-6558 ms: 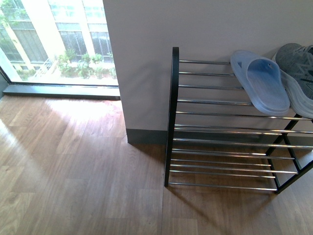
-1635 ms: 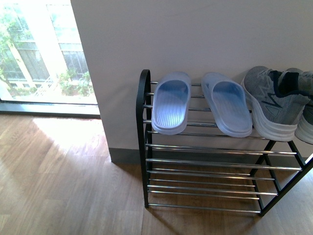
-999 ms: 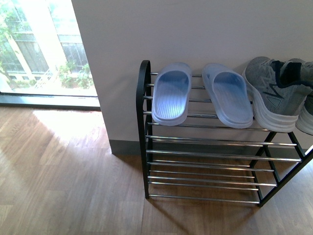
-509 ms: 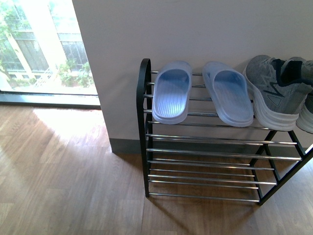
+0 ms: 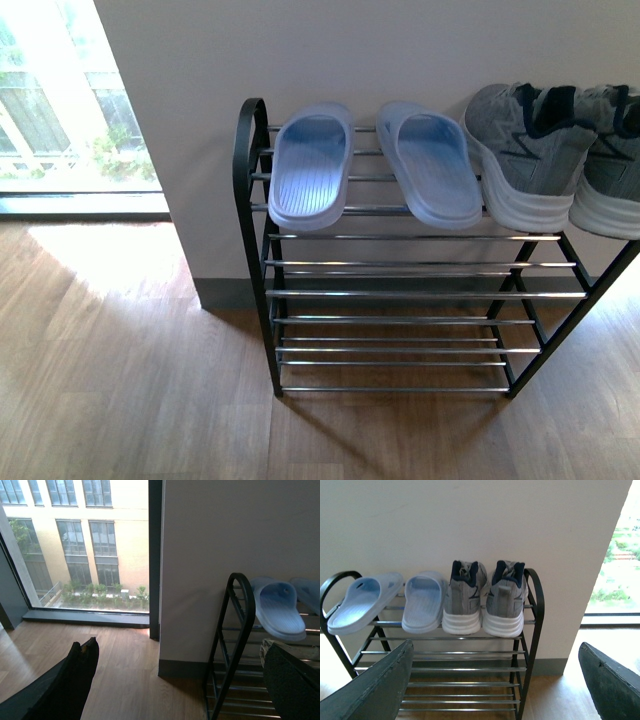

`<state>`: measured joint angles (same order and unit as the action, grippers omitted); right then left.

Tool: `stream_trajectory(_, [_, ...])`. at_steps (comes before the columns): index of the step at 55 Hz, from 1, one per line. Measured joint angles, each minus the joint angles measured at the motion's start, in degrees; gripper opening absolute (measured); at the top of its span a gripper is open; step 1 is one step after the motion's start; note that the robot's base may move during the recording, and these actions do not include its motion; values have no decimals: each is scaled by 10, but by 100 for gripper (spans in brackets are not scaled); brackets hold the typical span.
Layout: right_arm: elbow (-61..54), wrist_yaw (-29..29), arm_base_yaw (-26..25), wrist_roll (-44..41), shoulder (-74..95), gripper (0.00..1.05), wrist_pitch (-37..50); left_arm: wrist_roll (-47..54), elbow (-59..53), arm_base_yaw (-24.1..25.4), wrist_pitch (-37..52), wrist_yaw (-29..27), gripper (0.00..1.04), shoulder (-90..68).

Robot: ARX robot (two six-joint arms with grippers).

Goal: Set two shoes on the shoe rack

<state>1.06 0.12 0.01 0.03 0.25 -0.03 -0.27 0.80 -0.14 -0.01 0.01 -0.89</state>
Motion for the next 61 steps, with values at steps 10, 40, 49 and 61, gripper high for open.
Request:
stream_trajectory(10, [0,0,0,0,0,96,0,0,0,0,0,0,95,0])
stream_trajectory(40, [0,0,0,0,0,96,0,0,0,0,0,0,95,0])
stream_trajectory(49, [0,-1,0,0,0,96,0,0,0,0,0,0,95,0])
stream_trajectory(61, [0,-2,0,0,0,96,0,0,0,0,0,0,95,0])
